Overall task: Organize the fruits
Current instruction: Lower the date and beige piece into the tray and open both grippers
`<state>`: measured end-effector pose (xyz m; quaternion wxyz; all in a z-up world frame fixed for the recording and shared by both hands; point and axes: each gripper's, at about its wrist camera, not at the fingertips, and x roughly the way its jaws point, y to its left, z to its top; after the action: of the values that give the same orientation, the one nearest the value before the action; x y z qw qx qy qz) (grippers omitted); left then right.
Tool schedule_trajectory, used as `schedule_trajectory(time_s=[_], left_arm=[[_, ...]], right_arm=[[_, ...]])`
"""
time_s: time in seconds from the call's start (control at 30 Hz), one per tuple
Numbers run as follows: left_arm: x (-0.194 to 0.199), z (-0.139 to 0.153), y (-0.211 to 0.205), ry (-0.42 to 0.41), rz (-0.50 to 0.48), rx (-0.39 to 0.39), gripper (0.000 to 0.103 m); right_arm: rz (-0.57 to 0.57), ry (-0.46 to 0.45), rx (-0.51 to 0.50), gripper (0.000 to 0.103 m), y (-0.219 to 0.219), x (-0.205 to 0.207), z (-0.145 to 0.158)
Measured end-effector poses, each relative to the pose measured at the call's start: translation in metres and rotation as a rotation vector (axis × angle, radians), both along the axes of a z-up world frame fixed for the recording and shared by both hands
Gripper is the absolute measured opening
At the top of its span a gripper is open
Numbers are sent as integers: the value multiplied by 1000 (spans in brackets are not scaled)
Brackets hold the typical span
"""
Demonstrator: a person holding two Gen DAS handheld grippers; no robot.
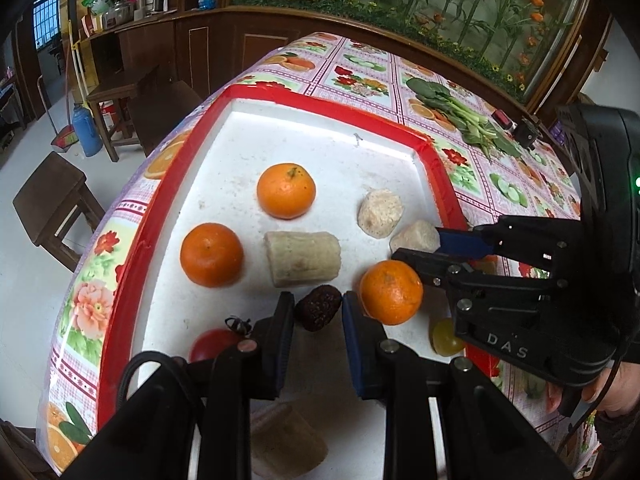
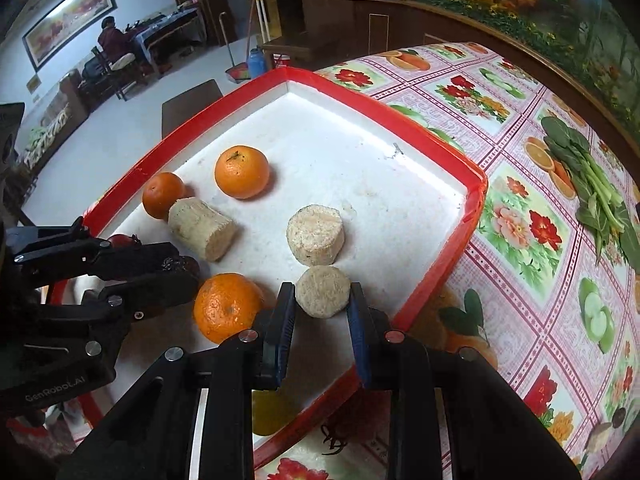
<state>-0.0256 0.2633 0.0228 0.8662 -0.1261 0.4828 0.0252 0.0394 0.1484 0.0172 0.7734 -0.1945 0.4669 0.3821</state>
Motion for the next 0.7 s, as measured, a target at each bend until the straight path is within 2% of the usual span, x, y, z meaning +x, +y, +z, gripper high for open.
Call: schedule_trajectory(time_s=[0.27, 0.57, 0.7], left_arm=[[2, 0, -4, 15, 5, 10, 31], [-3, 4, -7, 30, 24, 84, 46], [-6, 8, -7, 23, 43, 109, 60]], right_arm=[[4, -15, -28, 26, 2, 1, -2], [4, -45, -50, 32, 2, -9, 3], [-2, -55, -50, 34, -1, -15, 7]])
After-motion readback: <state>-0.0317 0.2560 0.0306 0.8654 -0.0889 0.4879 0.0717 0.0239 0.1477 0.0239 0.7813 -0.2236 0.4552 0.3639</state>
